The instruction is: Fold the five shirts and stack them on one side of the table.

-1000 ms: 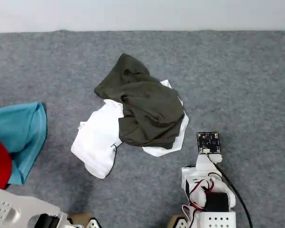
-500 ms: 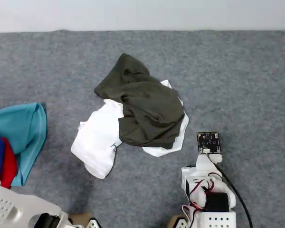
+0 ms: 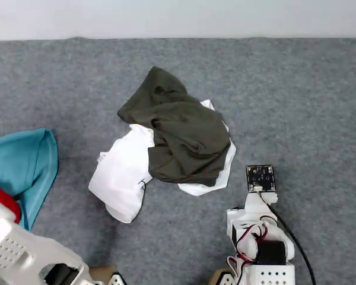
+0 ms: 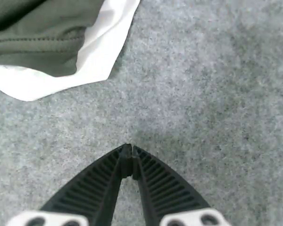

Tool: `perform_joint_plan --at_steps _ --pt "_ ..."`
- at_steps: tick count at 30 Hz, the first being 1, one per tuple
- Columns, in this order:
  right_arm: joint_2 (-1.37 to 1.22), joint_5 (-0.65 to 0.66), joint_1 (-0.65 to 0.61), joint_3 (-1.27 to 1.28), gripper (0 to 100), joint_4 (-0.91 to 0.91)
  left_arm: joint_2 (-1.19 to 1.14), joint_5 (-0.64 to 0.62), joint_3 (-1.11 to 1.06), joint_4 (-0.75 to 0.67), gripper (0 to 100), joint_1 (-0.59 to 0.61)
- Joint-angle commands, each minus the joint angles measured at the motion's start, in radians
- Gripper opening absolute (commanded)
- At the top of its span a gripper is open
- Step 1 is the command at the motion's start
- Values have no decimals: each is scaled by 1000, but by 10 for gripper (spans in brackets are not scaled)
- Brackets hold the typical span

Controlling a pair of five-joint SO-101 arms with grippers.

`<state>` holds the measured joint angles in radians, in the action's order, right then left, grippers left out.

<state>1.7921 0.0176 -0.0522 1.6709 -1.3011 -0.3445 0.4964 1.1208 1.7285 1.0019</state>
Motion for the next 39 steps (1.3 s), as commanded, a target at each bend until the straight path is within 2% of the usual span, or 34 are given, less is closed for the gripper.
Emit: perform_joint_plan --at_steps 1,5,10,16,20,24,31,39 --pt "12 5 12 12 9 -2 87 6 8 28 264 -101" --pt "12 5 12 12 9 -2 192 6 -147 28 264 -272" --pt "12 5 12 12 9 -2 384 5 -475 26 264 -549" --pt "12 5 12 12 9 -2 502 -138 -785 17 265 -919" --pt "12 5 12 12 9 -2 500 -236 -898 -80 265 -1096" --pt "12 5 12 12 9 -2 500 -276 -1004 -235 265 -1195" --pt "12 5 12 12 9 -2 499 -273 -1184 -433 265 -1307" --pt "12 5 12 12 9 -2 292 -275 -1216 -523 265 -1392"
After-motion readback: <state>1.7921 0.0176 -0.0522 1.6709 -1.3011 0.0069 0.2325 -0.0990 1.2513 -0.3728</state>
